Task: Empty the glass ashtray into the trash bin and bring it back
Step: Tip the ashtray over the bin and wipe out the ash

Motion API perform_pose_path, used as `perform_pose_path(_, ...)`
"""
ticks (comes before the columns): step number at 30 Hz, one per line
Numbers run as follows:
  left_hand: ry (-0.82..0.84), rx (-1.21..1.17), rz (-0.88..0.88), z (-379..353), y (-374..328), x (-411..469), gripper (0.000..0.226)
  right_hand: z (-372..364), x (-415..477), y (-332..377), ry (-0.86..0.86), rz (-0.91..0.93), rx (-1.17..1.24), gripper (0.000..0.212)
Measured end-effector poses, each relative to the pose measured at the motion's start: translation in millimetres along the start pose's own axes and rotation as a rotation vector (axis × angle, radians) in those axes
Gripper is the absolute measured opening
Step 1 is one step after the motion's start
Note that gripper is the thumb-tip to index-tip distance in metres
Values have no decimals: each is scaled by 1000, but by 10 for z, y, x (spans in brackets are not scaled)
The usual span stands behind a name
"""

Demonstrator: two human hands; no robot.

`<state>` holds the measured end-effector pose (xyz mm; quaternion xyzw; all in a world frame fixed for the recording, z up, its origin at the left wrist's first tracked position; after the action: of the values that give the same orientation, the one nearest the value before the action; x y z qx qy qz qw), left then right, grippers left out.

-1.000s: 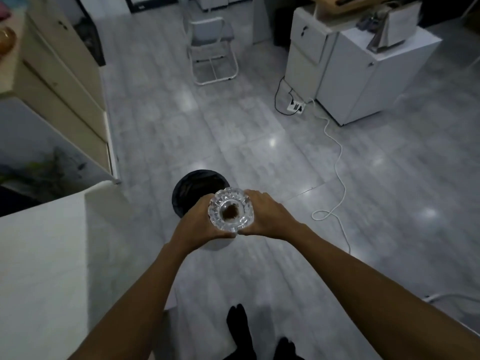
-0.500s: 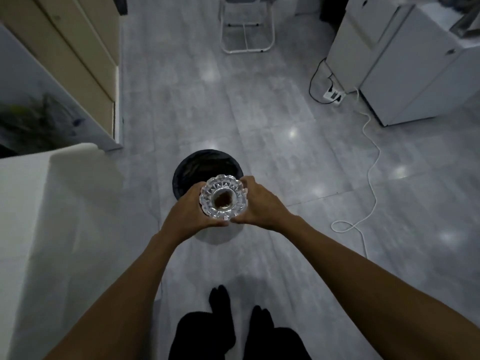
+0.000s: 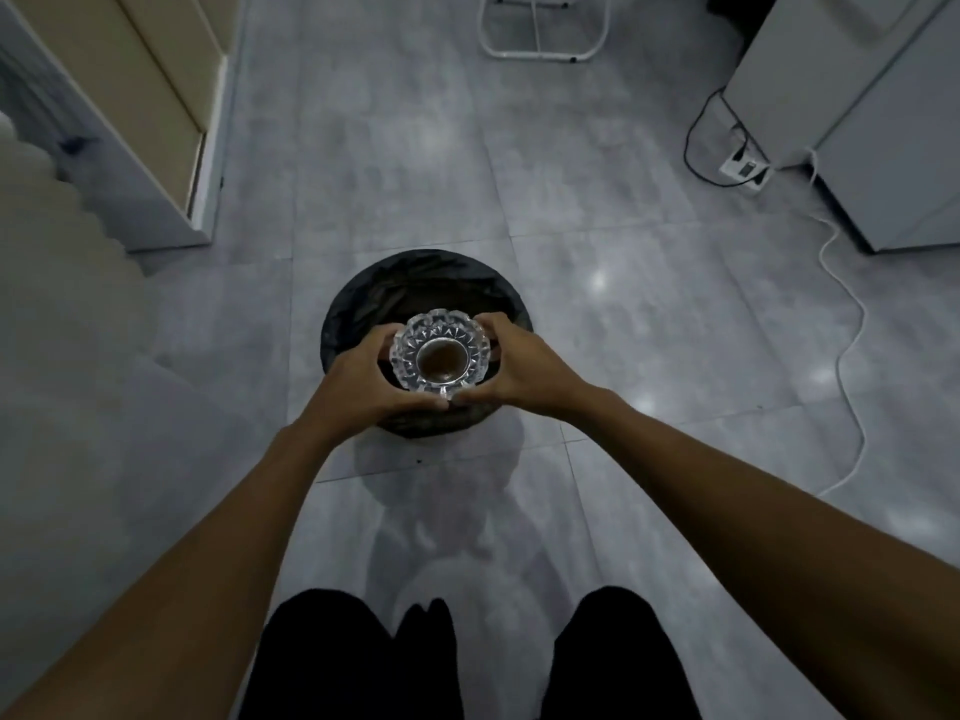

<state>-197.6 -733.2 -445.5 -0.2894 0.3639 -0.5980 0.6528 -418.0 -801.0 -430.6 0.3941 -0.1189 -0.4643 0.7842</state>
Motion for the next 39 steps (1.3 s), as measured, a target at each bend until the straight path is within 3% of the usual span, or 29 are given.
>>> perform_pose_path(9,-14,49,-27,-173,737,542,102,-416,647,-546,23,32,-28,96)
perform_pose_path(15,-31,15,-9,-86,705,550,113,-343,659,-518,-1,37,14,88)
perform_pose_path(22,-13,-41,107,-28,648,697,111,-253,879,-577,113,-50,182,84)
perform_pose_path(26,79,-251,326,-34,565,787,100,-399,1034,-648,228,-208,387,71)
perform_pose_path(28,185,-324,567,-33,521,897,92,-535,1110,-613,316,-387,513,79)
perform_pose_path(32,259,-98,964,-46,577,1203,100,-746,1277,-491,476,-818,620,108)
perform_pose_path(36,297,36,1015,-111,551,1388,92,-662,1407,-523,434,-832,554,96)
perform_pose_path(39,332,51,1029,-170,567,1413,93,-592,1406,-574,446,-805,486,103)
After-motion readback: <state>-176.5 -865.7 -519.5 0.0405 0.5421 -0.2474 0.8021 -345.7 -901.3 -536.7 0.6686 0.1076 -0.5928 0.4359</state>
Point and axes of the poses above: each hand's wrist, its own x-axis towards the middle knuckle, its own z-axis out of the back of the hand, y = z × x, the point moved 3 cm from there along x, towards the middle knuckle, and after that the axes turned 2 degrees about -z, right-handed, at the moved point
